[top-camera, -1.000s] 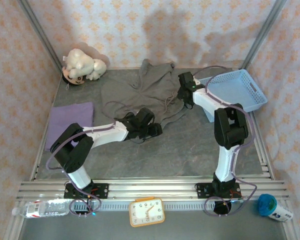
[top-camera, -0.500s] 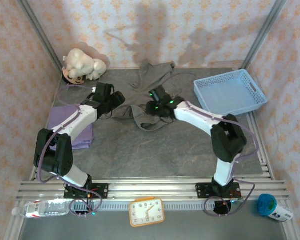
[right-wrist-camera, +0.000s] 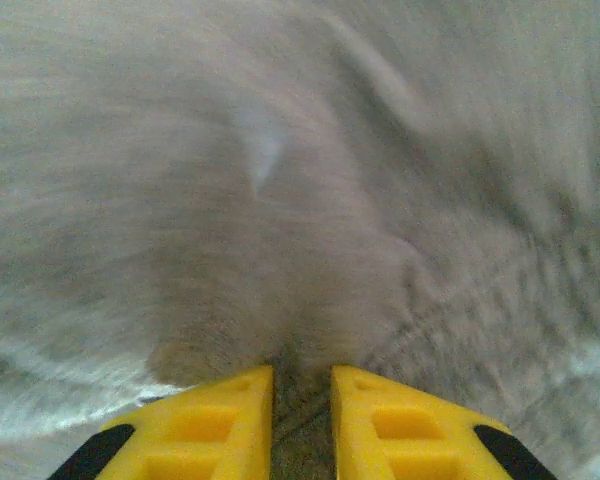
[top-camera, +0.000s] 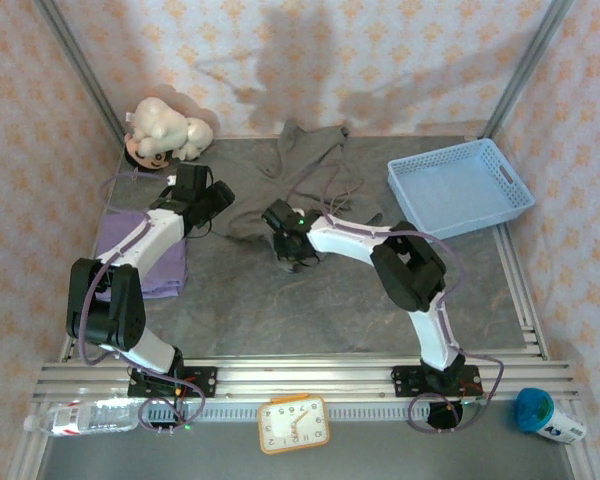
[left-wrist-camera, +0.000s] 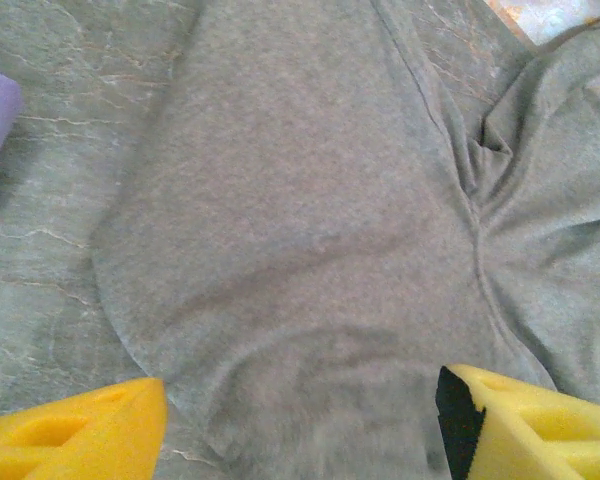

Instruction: Fold and stack the mixed laundry pile

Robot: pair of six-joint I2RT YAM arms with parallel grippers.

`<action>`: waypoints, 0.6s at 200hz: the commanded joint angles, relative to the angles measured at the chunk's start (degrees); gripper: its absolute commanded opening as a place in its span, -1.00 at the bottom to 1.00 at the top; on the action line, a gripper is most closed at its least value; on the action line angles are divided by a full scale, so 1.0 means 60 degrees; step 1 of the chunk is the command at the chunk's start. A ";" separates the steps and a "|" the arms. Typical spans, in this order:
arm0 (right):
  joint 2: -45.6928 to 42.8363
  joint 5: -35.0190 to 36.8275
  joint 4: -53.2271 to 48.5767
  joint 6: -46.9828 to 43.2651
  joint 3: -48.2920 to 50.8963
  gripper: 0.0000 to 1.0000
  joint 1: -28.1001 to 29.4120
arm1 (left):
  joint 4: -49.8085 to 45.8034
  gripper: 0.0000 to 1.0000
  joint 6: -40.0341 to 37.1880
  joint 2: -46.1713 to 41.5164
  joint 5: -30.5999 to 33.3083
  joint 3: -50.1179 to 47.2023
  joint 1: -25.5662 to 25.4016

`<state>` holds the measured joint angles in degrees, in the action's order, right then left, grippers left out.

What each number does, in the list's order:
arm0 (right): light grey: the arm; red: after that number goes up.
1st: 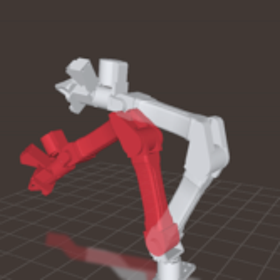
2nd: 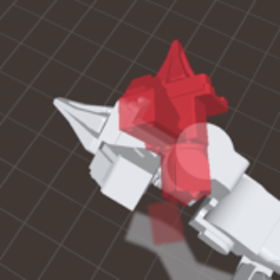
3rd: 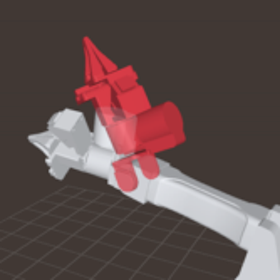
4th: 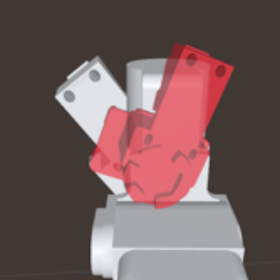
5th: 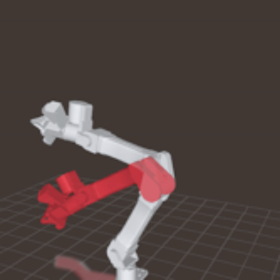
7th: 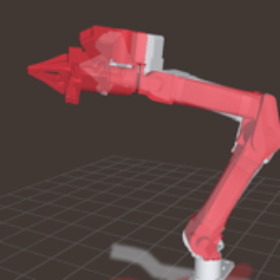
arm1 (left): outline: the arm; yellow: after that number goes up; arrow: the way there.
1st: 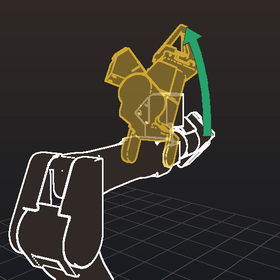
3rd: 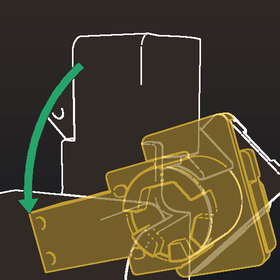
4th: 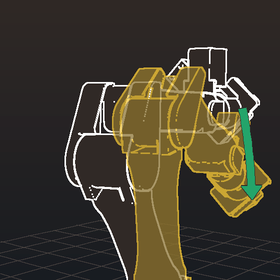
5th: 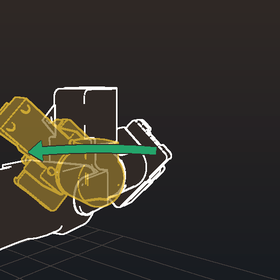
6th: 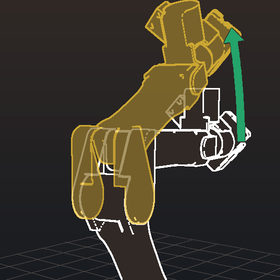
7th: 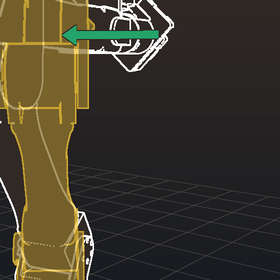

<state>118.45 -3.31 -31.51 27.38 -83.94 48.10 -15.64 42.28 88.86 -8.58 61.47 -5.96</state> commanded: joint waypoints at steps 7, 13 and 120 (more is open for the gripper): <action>-0.1669 0.1551 -0.1923 -0.0222 0.2180 -0.59 -0.0058 | 0.0057 0.45 -0.0262 -0.0153 0.0211 -0.0023 0.0070; -0.2010 0.1879 -0.2126 -0.0213 0.2624 -0.56 -0.0101 | 0.0043 0.45 -0.0290 -0.0081 0.0241 0.0018 0.0084; -0.4347 0.1022 -0.0275 -0.0009 0.2760 0.36 -0.2009 | -0.0219 0.31 -0.0413 0.1705 0.0030 0.0050 0.0048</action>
<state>91.11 4.51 -39.00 25.78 -64.03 37.32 -15.86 40.40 99.50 -8.54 63.77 -5.74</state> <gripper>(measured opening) 0.686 0.675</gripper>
